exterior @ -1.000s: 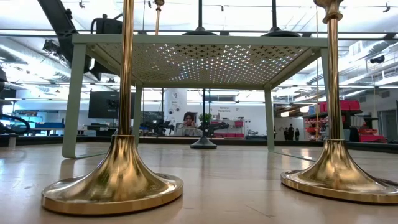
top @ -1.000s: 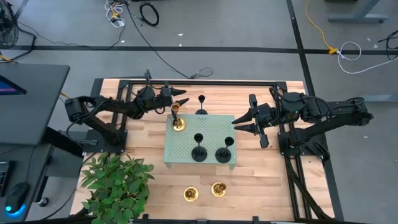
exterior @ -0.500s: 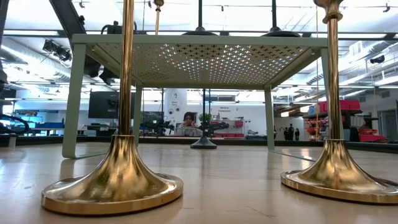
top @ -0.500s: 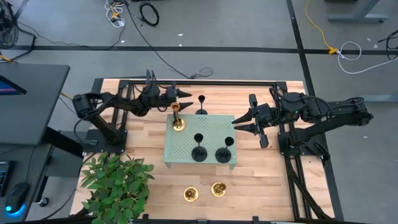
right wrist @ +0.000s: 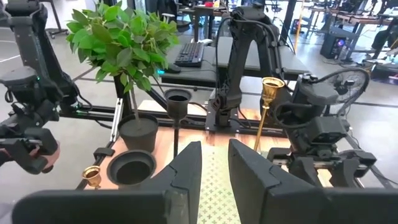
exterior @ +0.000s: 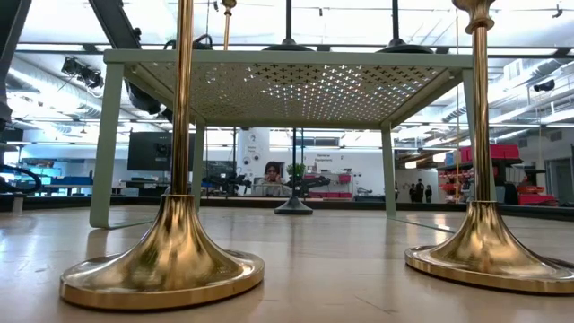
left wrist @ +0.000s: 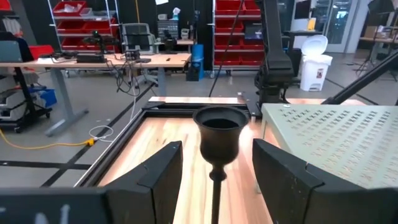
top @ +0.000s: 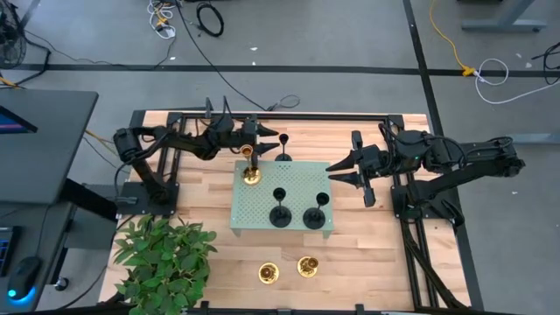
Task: Pick & Place candle stick holders
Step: Put the black candle holder aligned with the golden candle holder on the shelf
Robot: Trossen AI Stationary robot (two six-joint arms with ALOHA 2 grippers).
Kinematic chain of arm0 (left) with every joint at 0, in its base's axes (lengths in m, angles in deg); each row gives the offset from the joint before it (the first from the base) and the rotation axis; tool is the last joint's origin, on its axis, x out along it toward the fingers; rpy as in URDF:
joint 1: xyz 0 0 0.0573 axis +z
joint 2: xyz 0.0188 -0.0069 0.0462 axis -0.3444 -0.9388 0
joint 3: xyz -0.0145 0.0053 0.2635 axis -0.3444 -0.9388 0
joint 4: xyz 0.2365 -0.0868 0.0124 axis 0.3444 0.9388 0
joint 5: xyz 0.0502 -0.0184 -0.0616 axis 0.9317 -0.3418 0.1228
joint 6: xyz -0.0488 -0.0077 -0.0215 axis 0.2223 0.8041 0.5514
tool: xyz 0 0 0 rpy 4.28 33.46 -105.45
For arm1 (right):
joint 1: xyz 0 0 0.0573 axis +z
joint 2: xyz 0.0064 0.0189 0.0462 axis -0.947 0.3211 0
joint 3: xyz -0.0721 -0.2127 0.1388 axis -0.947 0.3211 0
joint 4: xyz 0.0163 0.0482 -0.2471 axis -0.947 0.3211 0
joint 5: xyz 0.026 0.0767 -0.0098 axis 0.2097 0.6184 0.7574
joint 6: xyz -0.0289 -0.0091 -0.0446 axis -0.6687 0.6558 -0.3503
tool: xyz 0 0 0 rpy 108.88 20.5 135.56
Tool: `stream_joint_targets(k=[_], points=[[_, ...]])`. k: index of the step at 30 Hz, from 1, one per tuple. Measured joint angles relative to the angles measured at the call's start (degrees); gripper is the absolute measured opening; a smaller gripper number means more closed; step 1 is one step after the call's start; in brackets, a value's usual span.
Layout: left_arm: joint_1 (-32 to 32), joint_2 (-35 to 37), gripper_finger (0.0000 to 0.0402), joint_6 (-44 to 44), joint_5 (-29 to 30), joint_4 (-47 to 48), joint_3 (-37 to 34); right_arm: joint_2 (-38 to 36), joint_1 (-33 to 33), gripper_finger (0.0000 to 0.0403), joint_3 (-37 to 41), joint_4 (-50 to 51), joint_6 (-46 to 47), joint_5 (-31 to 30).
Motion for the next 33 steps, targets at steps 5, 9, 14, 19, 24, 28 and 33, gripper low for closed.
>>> stream_joint_targets(k=[5,9,14,19,24,28,33], points=[[-0.1,-1.9,0.0195,1.1,-1.4,0.3,1.7,0.0,0.0,0.0079,0.0,0.0,-0.1,0.0],[-0.3,-3.2,0.0195,1.5,-2.6,0.5,2.6,0.0,0.0,0.0079,0.0,0.0,-0.1,0.0],[-0.5,-3.8,0.0195,1.5,-2.9,2.1,4.2,0.0,0.0,0.0079,0.0,0.0,-0.1,0.0],[-0.6,-3.8,0.0195,1.6,-2.9,2.8,5.6,0.0,0.0,0.0079,0.0,0.1,0.0,0.0],[-0.7,-3.8,0.0195,1.6,-2.9,3.3,6.1,0.0,0.0,0.0079,0.0,0.0,0.0,0.0],[-0.7,-3.8,0.0195,2.3,-2.9,3.4,6.1,0.0,0.0,0.0079,0.0,0.0,0.0,0.0],[-0.7,-3.8,0.0195,2.6,-2.5,3.4,6.1,0.0,0.0,0.0079,0.0,0.0,0.0,0.0]])
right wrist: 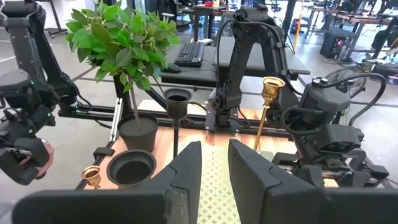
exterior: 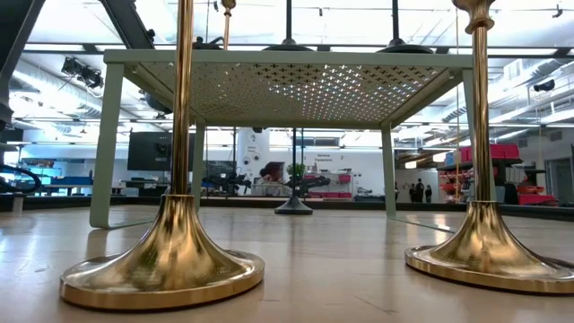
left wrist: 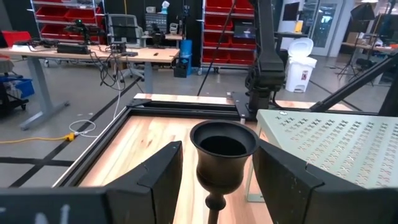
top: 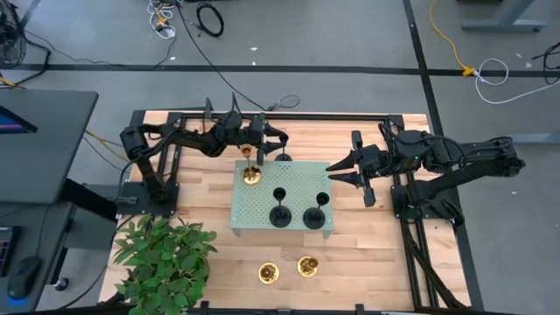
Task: Pick & Place candle stick holders
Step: Put the black candle holder aligned with the golden candle holder on the shelf
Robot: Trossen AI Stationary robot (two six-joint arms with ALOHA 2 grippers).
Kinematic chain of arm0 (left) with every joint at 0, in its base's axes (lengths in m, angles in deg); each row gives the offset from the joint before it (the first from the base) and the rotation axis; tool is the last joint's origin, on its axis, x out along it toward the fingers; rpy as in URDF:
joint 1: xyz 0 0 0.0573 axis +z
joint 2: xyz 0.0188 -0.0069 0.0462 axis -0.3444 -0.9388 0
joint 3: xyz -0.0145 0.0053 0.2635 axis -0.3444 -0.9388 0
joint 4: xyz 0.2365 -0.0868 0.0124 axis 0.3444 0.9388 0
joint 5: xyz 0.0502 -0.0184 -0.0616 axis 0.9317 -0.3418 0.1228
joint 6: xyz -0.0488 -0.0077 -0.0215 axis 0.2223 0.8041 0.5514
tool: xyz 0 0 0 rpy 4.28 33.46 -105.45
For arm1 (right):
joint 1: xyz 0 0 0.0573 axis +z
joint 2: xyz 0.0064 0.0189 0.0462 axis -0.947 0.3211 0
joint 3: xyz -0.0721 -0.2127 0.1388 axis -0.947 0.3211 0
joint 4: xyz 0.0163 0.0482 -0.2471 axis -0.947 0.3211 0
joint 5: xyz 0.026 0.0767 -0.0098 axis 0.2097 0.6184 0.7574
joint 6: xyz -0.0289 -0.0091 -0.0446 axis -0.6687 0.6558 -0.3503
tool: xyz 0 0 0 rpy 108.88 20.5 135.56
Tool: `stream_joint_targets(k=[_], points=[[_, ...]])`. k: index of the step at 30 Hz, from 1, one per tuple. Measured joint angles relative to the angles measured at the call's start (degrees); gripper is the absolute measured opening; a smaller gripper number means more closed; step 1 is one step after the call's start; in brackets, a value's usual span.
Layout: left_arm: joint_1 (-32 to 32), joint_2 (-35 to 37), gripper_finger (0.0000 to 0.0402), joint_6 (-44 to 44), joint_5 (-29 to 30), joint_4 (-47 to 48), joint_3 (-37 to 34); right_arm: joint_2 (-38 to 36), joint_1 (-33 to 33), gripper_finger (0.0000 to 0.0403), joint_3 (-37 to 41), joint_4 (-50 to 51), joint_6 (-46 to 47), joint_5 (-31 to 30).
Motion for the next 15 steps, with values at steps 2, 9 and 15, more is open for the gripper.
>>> stream_joint_targets(k=[2,9,15], points=[[-0.2,0.0,0.0195,0.0,0.1,0.0,0.0,0.0,0.0,0.0079,0.0,0.0,0.0,0.0],[-1.7,0.0,0.0195,-1.5,1.3,1.1,1.5,0.0,0.0,0.0079,0.0,0.0,0.0,0.0],[-1.7,0.0,0.0195,-1.9,2.5,7.0,2.7,0.0,0.0,0.0079,0.0,0.0,0.0,0.0]])
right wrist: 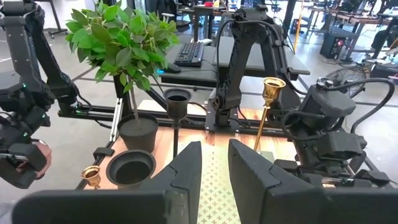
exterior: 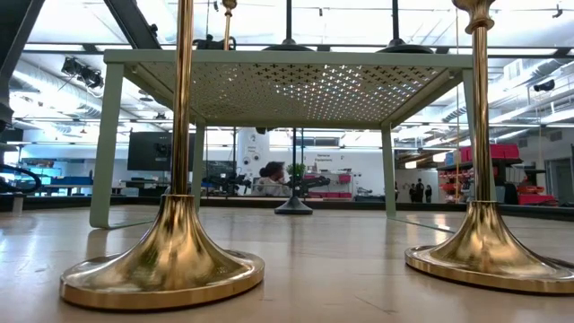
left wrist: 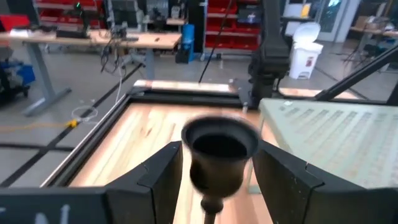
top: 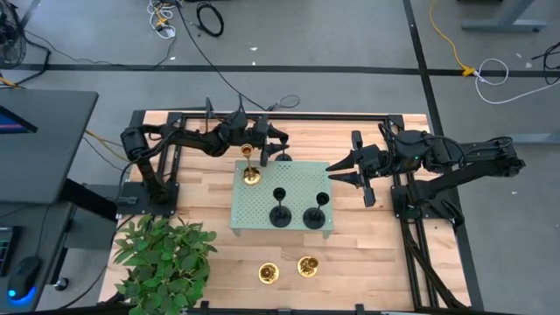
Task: Pick & Place candle stick holders
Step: Put the black candle holder aligned with the golden candle holder on the shelf
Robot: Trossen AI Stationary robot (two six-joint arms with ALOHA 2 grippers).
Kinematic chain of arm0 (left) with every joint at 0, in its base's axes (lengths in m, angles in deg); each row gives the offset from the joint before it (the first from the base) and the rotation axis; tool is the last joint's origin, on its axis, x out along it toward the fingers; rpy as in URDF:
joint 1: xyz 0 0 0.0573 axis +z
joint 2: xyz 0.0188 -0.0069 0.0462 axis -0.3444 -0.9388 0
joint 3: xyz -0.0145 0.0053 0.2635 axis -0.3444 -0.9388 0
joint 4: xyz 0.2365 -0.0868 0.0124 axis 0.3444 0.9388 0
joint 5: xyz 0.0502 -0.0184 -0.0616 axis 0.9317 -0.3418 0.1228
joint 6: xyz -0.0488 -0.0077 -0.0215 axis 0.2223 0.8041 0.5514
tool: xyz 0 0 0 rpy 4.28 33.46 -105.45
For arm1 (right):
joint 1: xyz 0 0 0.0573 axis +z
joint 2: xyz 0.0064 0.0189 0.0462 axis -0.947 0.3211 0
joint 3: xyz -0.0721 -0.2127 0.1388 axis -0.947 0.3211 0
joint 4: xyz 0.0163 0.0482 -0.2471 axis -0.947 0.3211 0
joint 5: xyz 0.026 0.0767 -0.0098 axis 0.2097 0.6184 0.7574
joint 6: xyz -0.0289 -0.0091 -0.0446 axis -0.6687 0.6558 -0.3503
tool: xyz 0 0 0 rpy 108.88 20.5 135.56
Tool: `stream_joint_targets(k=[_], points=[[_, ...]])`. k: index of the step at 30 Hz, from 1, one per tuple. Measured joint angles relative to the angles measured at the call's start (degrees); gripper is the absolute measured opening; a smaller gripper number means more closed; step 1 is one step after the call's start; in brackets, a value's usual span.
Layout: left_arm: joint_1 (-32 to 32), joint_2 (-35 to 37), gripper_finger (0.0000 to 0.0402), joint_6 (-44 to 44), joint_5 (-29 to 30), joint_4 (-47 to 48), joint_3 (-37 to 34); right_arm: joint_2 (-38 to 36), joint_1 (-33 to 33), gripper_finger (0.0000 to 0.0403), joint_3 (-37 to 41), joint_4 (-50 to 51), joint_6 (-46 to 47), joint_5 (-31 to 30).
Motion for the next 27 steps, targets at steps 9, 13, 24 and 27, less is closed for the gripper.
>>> stream_joint_targets(k=[9,13,24,27], points=[[0.0,0.0,0.0193,-0.2,1.6,0.3,0.0,0.0,0.0,0.0079,0.0,0.0,0.0,0.0],[0.0,0.0,0.0176,-0.3,1.6,0.3,0.0,0.0,0.0,0.0079,0.0,0.0,0.0,0.0],[0.0,0.0,0.0105,-0.3,1.6,0.2,0.0,0.0,0.0,0.0079,0.0,0.0,0.0,0.0],[0.0,0.0,0.0107,-0.3,1.6,0.2,0.0,0.0,0.0,0.0079,0.0,0.0,0.0,0.0]])
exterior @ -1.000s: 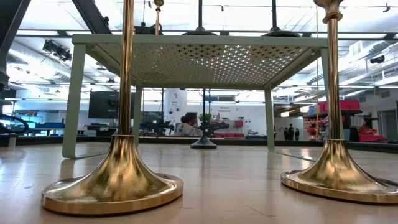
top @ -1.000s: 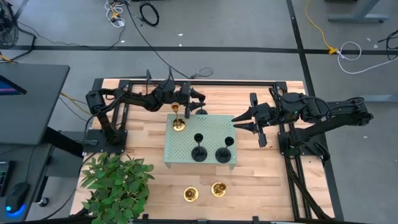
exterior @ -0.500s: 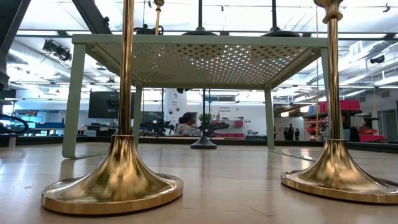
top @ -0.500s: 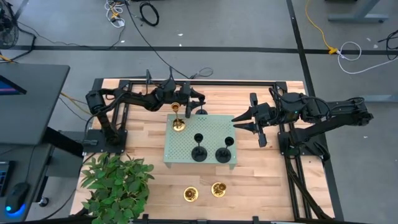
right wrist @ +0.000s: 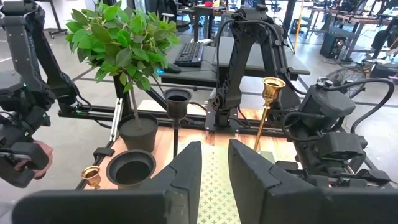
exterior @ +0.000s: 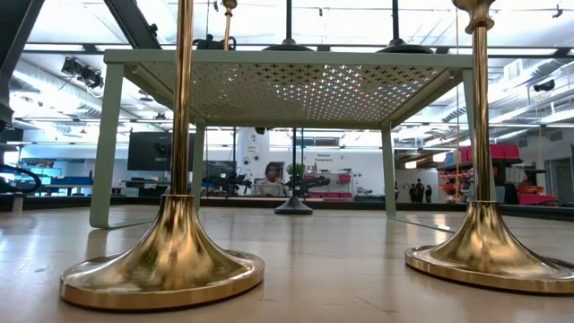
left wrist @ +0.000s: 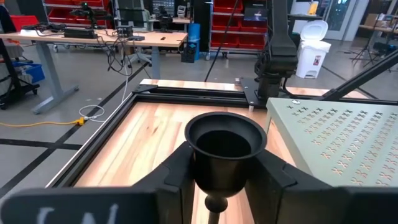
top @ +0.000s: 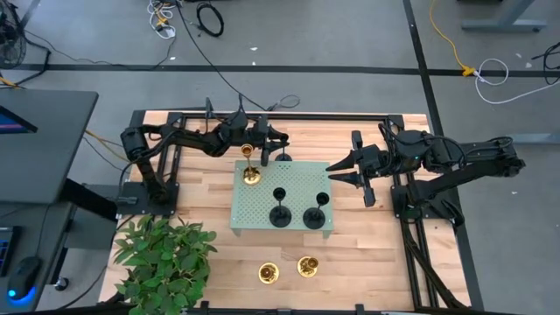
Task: Pick & Place candle stick holders
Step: Put the black candle holder aligned with the golden candle holder on the shelf
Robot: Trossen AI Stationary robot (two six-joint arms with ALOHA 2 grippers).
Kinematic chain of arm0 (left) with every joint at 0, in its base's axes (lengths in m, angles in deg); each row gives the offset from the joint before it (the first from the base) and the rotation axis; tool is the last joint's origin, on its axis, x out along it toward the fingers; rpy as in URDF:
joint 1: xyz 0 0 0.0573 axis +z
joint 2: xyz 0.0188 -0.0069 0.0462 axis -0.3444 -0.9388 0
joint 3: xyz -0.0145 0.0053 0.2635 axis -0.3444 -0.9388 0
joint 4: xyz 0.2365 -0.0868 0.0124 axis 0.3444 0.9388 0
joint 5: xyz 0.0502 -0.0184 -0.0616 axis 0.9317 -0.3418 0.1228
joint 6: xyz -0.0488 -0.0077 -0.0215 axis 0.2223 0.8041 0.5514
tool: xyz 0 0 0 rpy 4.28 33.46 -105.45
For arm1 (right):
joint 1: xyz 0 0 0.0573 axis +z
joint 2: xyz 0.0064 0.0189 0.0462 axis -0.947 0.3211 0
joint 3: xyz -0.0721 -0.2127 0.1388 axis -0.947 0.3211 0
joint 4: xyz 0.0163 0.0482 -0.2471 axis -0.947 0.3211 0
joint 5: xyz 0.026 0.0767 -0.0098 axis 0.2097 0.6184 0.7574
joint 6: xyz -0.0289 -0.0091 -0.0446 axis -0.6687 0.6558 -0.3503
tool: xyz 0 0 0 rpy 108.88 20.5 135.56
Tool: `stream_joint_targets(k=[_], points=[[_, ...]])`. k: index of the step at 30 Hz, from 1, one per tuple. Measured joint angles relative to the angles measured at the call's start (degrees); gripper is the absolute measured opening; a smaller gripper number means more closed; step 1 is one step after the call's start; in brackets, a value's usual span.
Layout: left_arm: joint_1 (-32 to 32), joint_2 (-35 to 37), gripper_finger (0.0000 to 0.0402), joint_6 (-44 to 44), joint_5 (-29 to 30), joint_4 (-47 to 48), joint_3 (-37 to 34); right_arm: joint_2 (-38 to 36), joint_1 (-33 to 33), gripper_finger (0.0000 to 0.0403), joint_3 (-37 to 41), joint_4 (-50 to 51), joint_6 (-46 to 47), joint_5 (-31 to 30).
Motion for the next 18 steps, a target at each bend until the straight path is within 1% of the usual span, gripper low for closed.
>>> stream_joint_targets(k=[4,8,14,18], points=[[0.0,0.0,0.0118,0.0,0.0,0.0,0.0,0.0,0.0,0.0079,0.0,0.0,0.0,0.0],[0.3,0.0,0.0105,0.2,0.0,0.0,0.0,0.0,0.0,0.0079,0.0,0.1,0.0,0.0],[1.8,0.0,0.0105,2.2,0.0,-0.2,0.0,0.0,0.0,0.0079,0.0,0.3,0.0,0.0],[2.8,0.3,0.0113,4.2,-1.9,-0.1,0.0,0.0,0.0,0.0079,0.0,0.6,0.0,0.0]])
